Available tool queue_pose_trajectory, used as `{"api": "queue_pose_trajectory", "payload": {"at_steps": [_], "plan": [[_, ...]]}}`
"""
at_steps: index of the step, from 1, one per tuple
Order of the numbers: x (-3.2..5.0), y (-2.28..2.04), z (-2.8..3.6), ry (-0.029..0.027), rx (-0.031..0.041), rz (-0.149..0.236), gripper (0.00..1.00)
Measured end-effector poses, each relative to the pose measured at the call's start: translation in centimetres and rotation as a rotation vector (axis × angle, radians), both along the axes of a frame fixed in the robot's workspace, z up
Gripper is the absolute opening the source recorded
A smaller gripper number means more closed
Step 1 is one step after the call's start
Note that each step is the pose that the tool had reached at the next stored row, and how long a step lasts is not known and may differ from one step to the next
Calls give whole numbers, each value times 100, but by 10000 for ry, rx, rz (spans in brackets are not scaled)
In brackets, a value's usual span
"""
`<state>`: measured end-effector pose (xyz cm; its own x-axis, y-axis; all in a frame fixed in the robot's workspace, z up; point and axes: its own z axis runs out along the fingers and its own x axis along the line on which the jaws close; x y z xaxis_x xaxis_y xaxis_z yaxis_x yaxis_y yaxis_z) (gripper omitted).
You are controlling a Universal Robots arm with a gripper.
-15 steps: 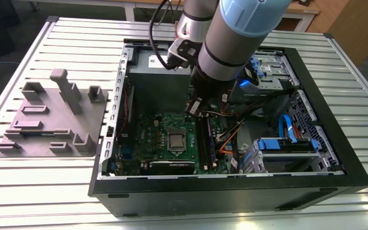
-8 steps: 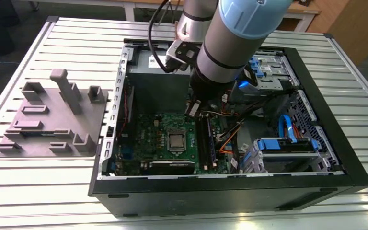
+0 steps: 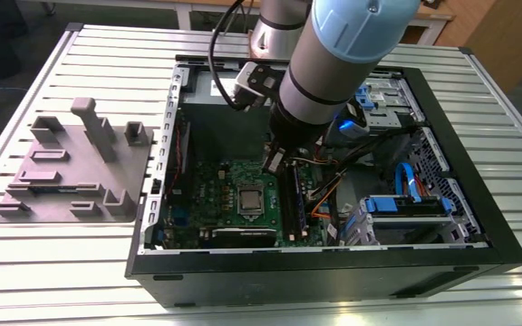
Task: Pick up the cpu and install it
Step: 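Install the first cpu locking lever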
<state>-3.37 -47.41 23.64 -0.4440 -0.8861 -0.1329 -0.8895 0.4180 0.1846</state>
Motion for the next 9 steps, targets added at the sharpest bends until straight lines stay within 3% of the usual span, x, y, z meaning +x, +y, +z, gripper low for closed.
{"api": "queue_pose_trajectory", "payload": {"at_steps": [9], "plan": [[1, -1, 0, 0, 0, 35, 10]]}}
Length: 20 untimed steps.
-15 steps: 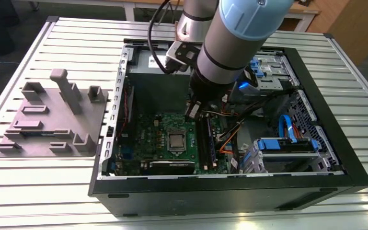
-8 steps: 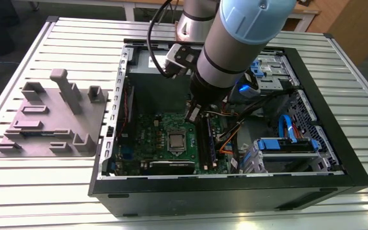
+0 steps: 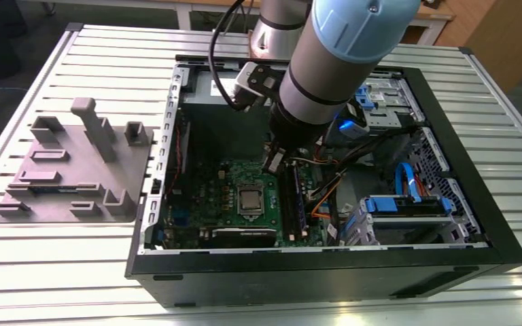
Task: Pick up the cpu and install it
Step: 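Install the first cpu locking lever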
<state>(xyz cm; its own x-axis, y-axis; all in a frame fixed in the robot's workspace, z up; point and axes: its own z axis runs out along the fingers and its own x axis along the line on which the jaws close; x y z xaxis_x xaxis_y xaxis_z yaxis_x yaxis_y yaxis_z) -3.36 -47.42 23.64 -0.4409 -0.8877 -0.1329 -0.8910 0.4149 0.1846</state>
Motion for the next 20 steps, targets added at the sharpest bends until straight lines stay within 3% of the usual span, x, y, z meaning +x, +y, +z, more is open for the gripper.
{"api": "queue_pose_trajectory", "payload": {"at_steps": [7, 13, 16, 17, 20], "plan": [[-1, -3, 0, 1, -14, 59, 10], [-3, -3, -8, -1, -17, 1038, 10], [-3, -7, -8, 3, -82, 1233, 10], [-3, -16, -8, 7, -120, 1250, 10], [-3, -63, -16, 5, -130, 1274, 10]]}}
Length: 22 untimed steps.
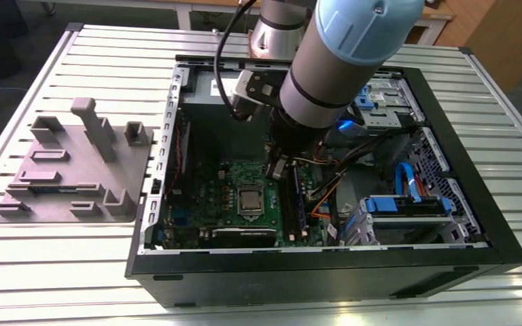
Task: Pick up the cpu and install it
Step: 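Install the first cpu locking lever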
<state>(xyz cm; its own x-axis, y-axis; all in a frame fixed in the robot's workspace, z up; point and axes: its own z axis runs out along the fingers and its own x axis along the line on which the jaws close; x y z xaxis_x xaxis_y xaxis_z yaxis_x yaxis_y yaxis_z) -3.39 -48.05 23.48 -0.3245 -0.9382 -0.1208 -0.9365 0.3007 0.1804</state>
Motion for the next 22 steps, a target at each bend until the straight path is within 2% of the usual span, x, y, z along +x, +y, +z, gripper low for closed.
{"api": "queue_pose_trajectory", "payload": {"at_steps": [4, 19, 22], "plan": [[-1, -30, -13, -3, 1, 91, 10], [0, -31, -13, -2, 0, 124, 10], [0, -31, -16, -4, 1, 493, 10]]}}
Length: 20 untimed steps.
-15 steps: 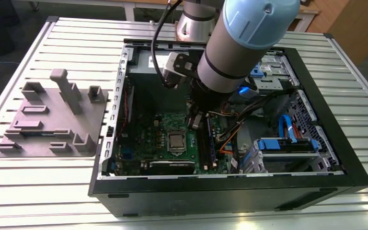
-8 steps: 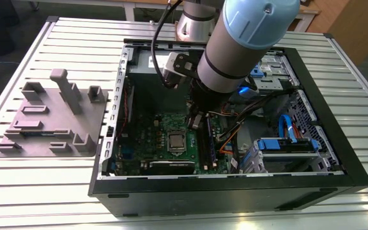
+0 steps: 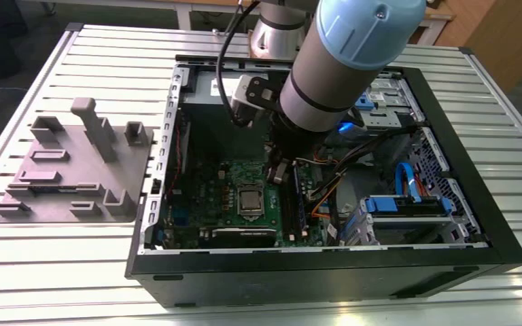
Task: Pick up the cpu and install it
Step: 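Install the first cpu locking lever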
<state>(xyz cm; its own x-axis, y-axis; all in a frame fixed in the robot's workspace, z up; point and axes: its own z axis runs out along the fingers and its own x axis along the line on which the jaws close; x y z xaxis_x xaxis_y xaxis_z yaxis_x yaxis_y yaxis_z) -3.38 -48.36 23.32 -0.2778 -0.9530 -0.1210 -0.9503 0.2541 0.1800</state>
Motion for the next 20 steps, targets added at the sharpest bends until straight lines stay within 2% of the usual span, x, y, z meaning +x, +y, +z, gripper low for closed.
{"api": "queue_pose_trajectory", "payload": {"at_steps": [2, 5, 7, 10, 14, 16, 20], "plan": [[0, -1, -3, -5, 0, 279, 10], [-9, -16, -3, -64, -2, 439, 10], [-13, -26, -4, -140, -3, 532, 10], [-14, -34, -7, -285, -5, 705, 10], [-20, -44, -11, -399, -6, 937, 10], [-25, -49, -12, -419, -3, 1065, 10], [-30, -56, -13, -419, -1, 1386, 10]]}}
